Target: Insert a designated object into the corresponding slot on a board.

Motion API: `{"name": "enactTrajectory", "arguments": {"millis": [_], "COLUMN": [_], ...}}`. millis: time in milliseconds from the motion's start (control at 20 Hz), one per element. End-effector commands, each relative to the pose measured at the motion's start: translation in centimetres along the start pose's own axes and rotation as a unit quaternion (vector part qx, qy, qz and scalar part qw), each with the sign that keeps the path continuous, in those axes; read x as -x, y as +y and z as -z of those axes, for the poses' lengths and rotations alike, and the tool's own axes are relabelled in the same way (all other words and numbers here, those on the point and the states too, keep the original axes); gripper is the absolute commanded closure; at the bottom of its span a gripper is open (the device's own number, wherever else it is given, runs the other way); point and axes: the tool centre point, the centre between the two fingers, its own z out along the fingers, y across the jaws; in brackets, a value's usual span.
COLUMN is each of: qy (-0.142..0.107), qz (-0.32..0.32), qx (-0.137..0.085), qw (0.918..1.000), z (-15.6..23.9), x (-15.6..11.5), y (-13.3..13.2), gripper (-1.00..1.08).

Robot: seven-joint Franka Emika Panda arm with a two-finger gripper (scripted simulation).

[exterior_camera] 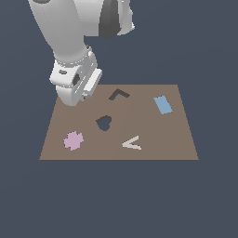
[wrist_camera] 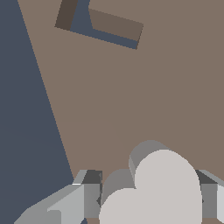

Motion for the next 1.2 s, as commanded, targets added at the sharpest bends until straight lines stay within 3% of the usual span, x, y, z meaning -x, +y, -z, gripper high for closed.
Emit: {"name": "enactTrajectory", "arguments": {"millis": [0, 700, 900, 1150], "qy": [0.0, 0.0, 0.0, 0.0], "qz": [-0.004, -0.101, -0.151, -0.222], "qx": [0.0, 0.0, 0.0, 0.0], "qw": [1.0, 0.9949, 0.9886, 0.975], "z": [0.0, 0.2, 0.3, 0.4], "x": [-0.2, -3.9, -5.6, -8.0], "y": [0.1, 1.5, 2.5, 4.4], "gripper": [1.08, 1.08, 1.08, 1.08]}}
